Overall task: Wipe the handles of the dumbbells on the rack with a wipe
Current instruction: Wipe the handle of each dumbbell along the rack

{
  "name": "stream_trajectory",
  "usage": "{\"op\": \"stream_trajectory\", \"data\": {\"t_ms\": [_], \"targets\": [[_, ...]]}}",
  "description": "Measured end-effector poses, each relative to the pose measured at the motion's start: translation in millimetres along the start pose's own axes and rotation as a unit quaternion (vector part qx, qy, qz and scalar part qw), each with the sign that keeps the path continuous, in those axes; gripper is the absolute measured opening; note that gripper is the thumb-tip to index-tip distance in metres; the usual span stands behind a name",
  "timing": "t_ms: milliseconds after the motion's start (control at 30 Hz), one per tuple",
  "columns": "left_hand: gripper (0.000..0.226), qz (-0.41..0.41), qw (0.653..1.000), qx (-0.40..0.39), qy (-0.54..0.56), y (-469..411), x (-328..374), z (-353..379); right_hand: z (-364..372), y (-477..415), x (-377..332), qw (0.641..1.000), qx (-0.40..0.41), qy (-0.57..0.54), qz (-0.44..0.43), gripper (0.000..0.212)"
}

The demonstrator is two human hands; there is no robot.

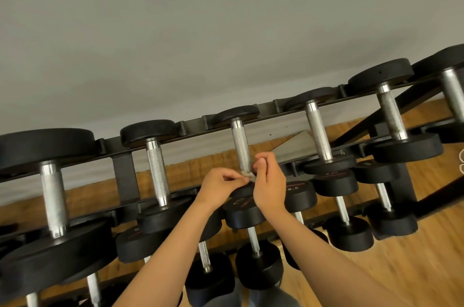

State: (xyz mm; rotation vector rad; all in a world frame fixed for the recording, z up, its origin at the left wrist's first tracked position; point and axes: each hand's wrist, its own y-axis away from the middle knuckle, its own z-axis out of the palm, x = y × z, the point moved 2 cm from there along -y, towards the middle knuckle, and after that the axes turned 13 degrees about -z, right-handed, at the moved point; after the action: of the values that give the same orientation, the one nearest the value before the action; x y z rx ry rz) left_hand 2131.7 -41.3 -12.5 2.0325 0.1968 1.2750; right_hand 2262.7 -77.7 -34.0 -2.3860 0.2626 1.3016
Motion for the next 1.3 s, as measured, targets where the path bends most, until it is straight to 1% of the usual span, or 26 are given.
{"op": "stream_trajectory", "data": {"t_ms": [133,267,367,533,600,733,800,933,1000,1067,1133,1200,1300], "targets": [[0.007,0.003,0.998,0.066,-0.013,-3,4,7,-2,-2,4,0.999,-0.041,0.002,0.008,0.012],[0.005,0.017,0.995,0.099,-0.024,-6,1,8,-5,-7,7,0.994,-0.104,0.012,-0.028,0.013],[0.006,0.044,0.991,0.126,-0.009,-6,-1,9,-6,-7,10,0.995,-0.092,0.008,-0.043,0.015],[0.006,0.058,0.978,0.188,0.063,-13,8,7,-5,-6,8,0.996,-0.064,-0.003,-0.066,0.033],[0.005,0.051,0.982,0.178,0.043,-12,4,8,-5,-6,9,0.996,-0.062,-0.001,-0.063,0.032],[0.004,0.031,0.992,0.111,-0.044,-6,1,7,-3,-6,10,0.996,-0.062,0.002,-0.058,0.034],[0.007,0.044,0.99,0.126,-0.052,-8,9,6,-4,-5,10,0.997,-0.056,-0.001,-0.056,0.033],[0.018,0.061,0.978,0.199,0.01,-9,20,12,-3,-5,8,0.997,-0.052,0.005,-0.057,0.035],[0.018,0.048,0.98,0.195,0.006,-9,13,17,-4,-4,9,0.997,-0.056,0.008,-0.053,0.036],[0.015,0.018,0.985,0.17,-0.001,-7,8,21,-5,-4,8,0.997,-0.055,0.012,-0.05,0.036],[0.016,-0.005,0.986,0.162,-0.03,-7,6,21,-5,-4,7,0.997,-0.057,0.017,-0.049,0.034],[0.017,-0.012,0.984,0.165,-0.067,-7,8,19,-5,-4,9,0.997,-0.061,0.025,-0.048,0.028],[0.018,-0.012,0.985,0.163,-0.047,-4,9,18,-5,-4,10,0.996,-0.066,0.024,-0.047,0.018]]}}
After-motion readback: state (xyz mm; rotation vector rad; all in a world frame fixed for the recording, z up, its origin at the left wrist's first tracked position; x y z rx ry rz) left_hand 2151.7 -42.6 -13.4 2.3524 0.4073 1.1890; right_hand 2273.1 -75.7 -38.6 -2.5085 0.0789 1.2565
